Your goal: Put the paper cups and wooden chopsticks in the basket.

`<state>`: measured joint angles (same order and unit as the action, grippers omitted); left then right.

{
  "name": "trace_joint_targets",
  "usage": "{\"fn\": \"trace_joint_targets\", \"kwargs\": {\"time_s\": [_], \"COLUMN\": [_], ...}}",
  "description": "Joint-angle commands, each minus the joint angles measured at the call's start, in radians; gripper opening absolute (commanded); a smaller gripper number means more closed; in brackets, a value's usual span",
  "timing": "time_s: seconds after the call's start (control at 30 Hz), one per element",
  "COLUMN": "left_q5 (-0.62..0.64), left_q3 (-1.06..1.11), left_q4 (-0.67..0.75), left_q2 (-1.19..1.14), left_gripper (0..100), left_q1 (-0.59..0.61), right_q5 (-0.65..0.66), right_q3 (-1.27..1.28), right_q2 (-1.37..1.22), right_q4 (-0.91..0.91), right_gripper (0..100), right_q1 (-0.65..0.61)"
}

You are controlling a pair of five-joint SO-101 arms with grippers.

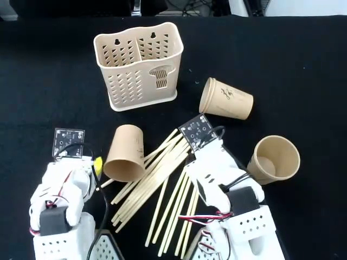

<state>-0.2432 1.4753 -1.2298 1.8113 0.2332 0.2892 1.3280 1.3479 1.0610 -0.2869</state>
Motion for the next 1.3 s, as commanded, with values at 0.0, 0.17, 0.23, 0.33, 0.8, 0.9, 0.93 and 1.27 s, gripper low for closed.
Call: {"fn": "trace_joint_targets", "kwargs": {"time_s": [0.0, 0.17, 0.23, 0.33, 0.8, 0.9, 0.93, 1.27], "left_q5": [-0.011, -0.012, -0.012, -0.012, -0.005, -0.011, -0.011, -0.011], "left_q3": [-0.082, -0.090, -0.090, -0.093, -0.186, -0.124, -0.093, 0.067], "left_q4": [-0.040, -0.107, -0.107, -0.107, -0.114, -0.095, -0.075, 0.147], "left_q2": [0.008, 0.008, 0.008, 0.008, 0.006, 0.006, 0.006, 0.006], "left_gripper": [25, 25, 25, 25, 25, 25, 25, 25], "left_q1": [-0.058, -0.213, -0.239, -0.269, -0.397, -0.404, -0.404, -0.280], "right_q5": [-0.009, -0.009, -0.011, -0.011, -0.055, -0.055, -0.055, -0.052], "right_q3": [0.002, 0.056, 0.062, 0.067, 0.090, 0.091, 0.091, 0.094], "right_q2": [0.002, 0.002, 0.002, 0.002, 0.010, 0.010, 0.010, 0.010], "right_q4": [-0.044, -0.106, -0.109, -0.107, -0.112, -0.110, -0.110, -0.109], "right_gripper": [17.8, 17.7, 17.7, 17.7, 17.7, 17.7, 17.7, 17.7], "right_q1": [-0.011, -0.008, -0.008, -0.008, -0.005, -0.005, -0.005, -0.005]}}
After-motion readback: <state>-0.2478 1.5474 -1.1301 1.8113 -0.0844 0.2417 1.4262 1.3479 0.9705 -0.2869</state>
